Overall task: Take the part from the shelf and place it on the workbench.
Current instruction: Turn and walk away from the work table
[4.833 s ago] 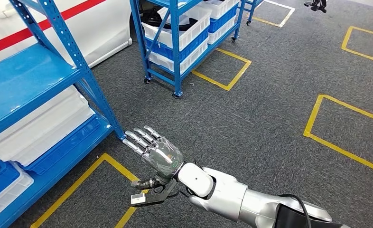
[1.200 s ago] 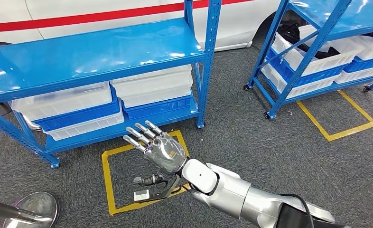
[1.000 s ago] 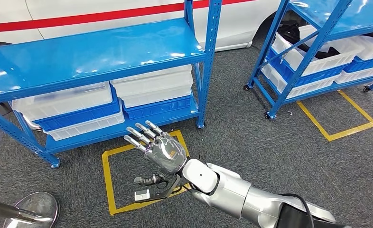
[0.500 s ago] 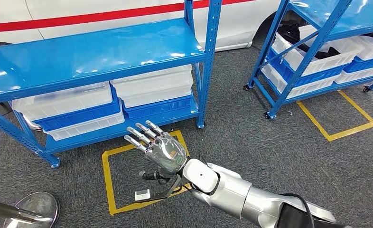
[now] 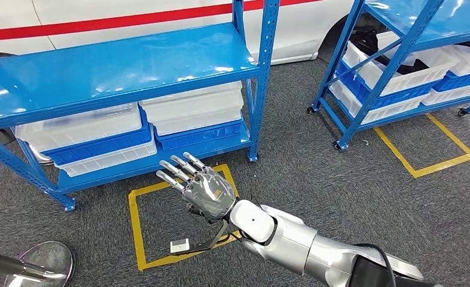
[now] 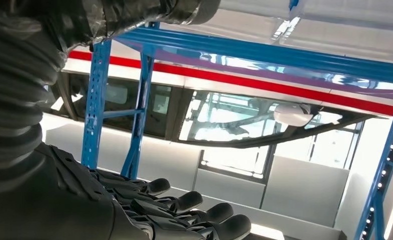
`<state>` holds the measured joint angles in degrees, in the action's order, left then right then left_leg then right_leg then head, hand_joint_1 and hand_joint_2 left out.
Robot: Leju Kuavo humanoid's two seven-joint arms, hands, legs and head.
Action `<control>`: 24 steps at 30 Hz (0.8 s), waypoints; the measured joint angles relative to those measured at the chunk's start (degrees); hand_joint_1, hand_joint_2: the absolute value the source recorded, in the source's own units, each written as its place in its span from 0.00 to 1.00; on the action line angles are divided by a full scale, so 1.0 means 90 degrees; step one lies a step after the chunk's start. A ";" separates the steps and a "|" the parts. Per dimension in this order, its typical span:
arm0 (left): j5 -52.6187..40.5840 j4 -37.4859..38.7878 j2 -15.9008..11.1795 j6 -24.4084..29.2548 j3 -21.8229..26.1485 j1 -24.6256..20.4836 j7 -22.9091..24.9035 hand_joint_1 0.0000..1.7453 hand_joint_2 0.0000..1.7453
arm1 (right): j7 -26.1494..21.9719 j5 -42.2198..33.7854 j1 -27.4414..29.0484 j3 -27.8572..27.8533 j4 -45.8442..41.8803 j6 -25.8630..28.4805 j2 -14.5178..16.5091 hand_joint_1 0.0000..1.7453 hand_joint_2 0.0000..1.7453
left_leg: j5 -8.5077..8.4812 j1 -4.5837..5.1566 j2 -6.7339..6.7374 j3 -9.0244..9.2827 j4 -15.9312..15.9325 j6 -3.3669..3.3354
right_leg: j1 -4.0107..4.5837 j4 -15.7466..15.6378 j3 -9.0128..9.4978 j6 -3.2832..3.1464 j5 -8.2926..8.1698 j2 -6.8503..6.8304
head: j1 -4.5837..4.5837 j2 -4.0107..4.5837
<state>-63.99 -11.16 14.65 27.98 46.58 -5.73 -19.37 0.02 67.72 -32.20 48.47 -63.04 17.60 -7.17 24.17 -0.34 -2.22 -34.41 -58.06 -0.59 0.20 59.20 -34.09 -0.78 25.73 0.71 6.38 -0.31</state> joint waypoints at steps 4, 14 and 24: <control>0.0429 -0.0032 -0.0080 -0.0204 -0.0196 0.0096 -0.0046 0.00 0.00 | 0.0041 -0.0386 0.0249 -0.0235 0.0166 -0.0033 -0.0001 0.00 1.00 | 0.0002 0.0000 -0.0001 -0.0001 0.0001 0.0001 | 0.0000 0.0000 -0.0001 0.0000 0.0000 0.0000 | 0.0000 0.0000; 0.1614 -0.0218 -0.0332 -0.0715 -0.0960 0.0354 0.0319 0.00 0.00 | 0.0046 -0.1648 0.1011 -0.1061 0.0783 -0.0367 0.0016 0.00 0.00 | 0.0010 0.0000 -0.0001 -0.0003 0.0001 0.0000 | 0.0000 0.0000 -0.0001 -0.0004 0.0006 -0.0002 | 0.0000 0.0000; 0.2789 -0.0421 -0.0589 -0.1219 -0.1824 0.0609 0.0707 0.00 1.00 | 0.0044 -0.2905 0.1795 -0.1898 0.1484 -0.0703 0.0112 0.00 0.00 | 0.0023 0.0000 -0.0001 -0.0002 0.0001 0.0004 | 0.0000 -0.0001 -0.0002 -0.0011 0.0014 -0.0002 | 0.0000 0.0000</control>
<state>-38.89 -14.95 9.36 17.01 30.16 -0.24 -13.01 0.42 41.57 -16.05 31.38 -49.68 11.27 -6.16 24.38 -0.34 -2.23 -34.43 -58.04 -0.55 0.20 59.19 -34.11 -0.88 25.85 0.69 6.38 -0.31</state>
